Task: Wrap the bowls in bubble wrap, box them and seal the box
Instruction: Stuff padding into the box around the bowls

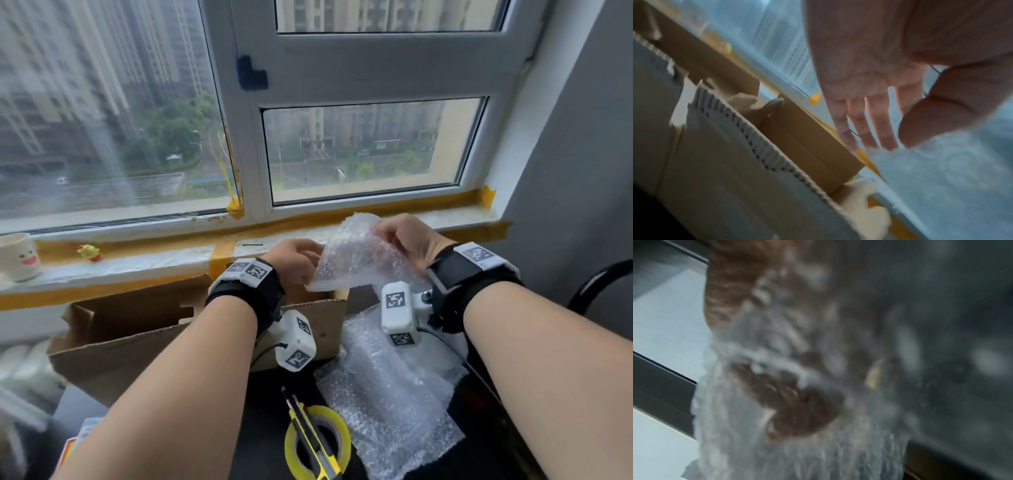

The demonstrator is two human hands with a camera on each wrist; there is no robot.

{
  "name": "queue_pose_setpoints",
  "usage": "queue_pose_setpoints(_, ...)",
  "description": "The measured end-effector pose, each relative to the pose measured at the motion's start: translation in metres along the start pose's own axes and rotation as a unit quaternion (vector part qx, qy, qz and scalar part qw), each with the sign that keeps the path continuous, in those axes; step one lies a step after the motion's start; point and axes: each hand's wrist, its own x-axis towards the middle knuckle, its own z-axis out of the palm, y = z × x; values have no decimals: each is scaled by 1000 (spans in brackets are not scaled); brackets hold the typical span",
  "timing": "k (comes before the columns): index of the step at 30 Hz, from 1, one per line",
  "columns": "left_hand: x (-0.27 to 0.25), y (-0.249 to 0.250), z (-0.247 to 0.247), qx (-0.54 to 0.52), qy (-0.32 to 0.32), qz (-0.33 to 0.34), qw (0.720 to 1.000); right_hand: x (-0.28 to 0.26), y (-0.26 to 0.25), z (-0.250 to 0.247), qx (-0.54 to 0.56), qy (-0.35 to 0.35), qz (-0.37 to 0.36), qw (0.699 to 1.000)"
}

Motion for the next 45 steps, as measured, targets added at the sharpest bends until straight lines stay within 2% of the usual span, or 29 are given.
queue_pose_setpoints(2,-6,5,-7,-49,-5,16,999,0,-10,4,33,8,-3,999)
queue_pose_setpoints(4,-12,10,-15,-116,18,22,993,0,-15,6,94,30,-3,995)
queue_pose_setpoints(8,-24,3,-34,-242,51,-6,969,6,-10,5,265,78,-1,961)
queue_pose_setpoints(13,-25,-6,-33,-195,22,-40,980,11,-1,16,394,68,17,916)
queue_pose_setpoints(15,-27,-5,-28,-178,-8,-32,984,14,0,23,410,50,13,911)
queue_pose_setpoints(17,-26,-5,-27,-194,-6,-16,981,18,1,26,404,61,6,913)
queue_pose_setpoints(19,-24,-6,-30,-230,34,-4,973,23,4,25,381,74,18,921)
queue_pose_setpoints(21,-22,-7,-39,-244,102,7,964,26,6,23,279,93,32,955)
queue_pose_setpoints(23,-18,-13,-51,-220,185,16,958,32,14,19,158,92,14,983)
queue_pose_setpoints(27,-13,-24,-65,-120,290,43,948,23,21,23,84,-8,-4,996)
queue_pose_setpoints(29,-12,-25,-67,-113,285,56,950,24,17,28,26,-37,-22,999)
queue_pose_setpoints(31,-17,-22,-67,-152,216,60,963,28,12,34,-44,-31,-26,998)
queue_pose_setpoints(34,-25,-18,-71,-55,156,21,986,34,10,39,-131,19,-40,990)
queue_pose_setpoints(36,-29,-14,-73,7,161,2,987,37,10,39,-152,45,-56,986)
queue_pose_setpoints(41,-29,-14,-78,81,238,-1,968,37,9,41,-226,99,-79,966)
queue_pose_setpoints(43,-31,-12,-81,177,241,-22,954,36,3,44,-214,108,-97,966)
queue_pose_setpoints(45,-32,-9,-83,304,216,-18,928,35,-7,49,-193,92,-108,971)
